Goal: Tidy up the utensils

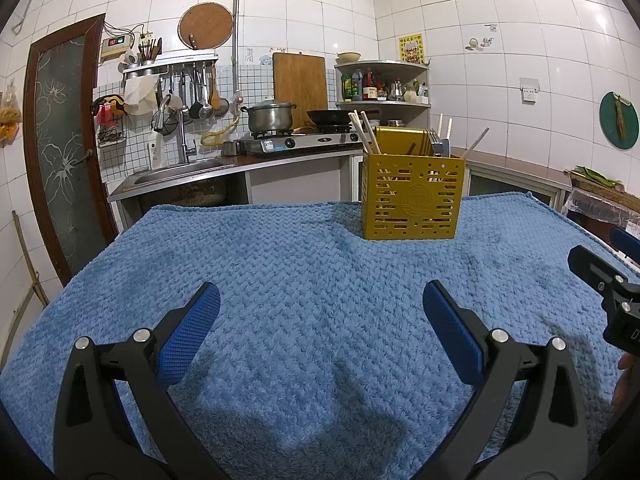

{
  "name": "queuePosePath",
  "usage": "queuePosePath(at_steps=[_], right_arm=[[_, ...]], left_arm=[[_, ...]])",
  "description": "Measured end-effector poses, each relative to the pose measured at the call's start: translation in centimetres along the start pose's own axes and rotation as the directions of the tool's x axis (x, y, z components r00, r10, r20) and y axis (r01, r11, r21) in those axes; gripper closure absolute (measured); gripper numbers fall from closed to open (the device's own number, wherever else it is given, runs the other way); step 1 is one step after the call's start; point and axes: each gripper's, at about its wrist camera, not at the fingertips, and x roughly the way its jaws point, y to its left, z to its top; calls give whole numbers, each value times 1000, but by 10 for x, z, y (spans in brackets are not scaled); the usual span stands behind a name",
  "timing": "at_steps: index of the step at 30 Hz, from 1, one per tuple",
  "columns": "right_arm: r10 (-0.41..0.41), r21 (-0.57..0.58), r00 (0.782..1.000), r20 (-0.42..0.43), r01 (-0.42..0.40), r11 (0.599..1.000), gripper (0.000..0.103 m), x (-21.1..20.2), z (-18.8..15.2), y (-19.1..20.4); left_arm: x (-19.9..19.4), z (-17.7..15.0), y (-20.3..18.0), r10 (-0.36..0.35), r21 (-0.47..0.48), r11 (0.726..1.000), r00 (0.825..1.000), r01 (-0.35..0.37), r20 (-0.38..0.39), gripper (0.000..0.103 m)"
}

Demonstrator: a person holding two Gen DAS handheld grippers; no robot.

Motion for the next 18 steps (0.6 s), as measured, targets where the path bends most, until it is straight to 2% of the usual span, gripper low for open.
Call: queuePosePath(at_steps=[18], right_arm=[[0, 0, 1000, 1, 0, 1000, 4, 0, 0, 0]], left_arm=[[0, 1, 1, 0, -2, 1000, 1000, 0, -2, 5]])
